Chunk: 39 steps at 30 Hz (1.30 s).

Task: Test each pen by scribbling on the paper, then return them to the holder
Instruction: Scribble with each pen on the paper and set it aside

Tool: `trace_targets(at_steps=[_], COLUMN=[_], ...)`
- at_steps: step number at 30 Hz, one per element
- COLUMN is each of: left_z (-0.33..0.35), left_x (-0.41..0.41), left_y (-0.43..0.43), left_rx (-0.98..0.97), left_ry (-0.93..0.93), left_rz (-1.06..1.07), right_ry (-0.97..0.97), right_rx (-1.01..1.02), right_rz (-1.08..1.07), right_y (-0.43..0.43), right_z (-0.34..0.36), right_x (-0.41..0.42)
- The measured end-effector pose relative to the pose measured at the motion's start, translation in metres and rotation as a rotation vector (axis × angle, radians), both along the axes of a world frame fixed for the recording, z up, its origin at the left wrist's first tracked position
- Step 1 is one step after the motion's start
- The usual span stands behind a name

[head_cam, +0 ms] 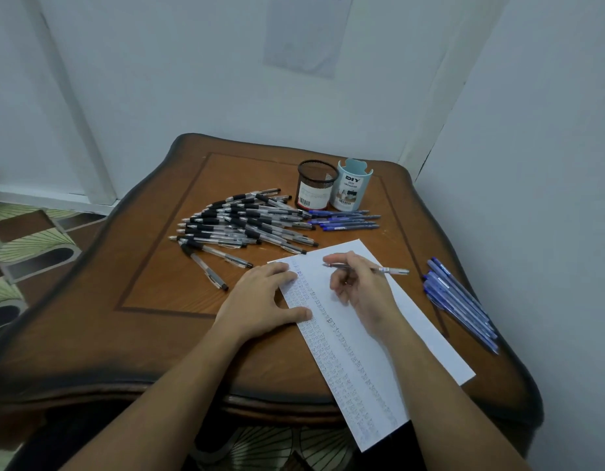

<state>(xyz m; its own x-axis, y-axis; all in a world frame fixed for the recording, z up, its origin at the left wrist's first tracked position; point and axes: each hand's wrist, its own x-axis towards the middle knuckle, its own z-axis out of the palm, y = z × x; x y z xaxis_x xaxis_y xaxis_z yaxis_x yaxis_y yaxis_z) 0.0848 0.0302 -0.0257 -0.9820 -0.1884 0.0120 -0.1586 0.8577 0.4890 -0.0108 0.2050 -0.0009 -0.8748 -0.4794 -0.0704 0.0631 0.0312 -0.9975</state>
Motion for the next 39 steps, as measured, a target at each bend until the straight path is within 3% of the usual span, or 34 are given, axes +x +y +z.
trace_targets(at_steps=[5,17,39], left_z=[-0.002,-0.002,-0.001], left_x=[-0.001,0.0,0.0], left_y=[0.0,0.0,0.001], left_rx=[-0.012,0.004,0.003], left_ry=[0.009,0.006,0.007], left_rz=[0.001,0.006,0.015], right_ry=[0.078,0.048,0.244], right_rx=[0.13,0.167,0.265], right_rz=[0.075,0.181,0.107], right_y=[-0.007,-0.009,-0.005], right_z=[-0.007,-0.013,-0.018], right_x=[0.001,-0.006,0.004])
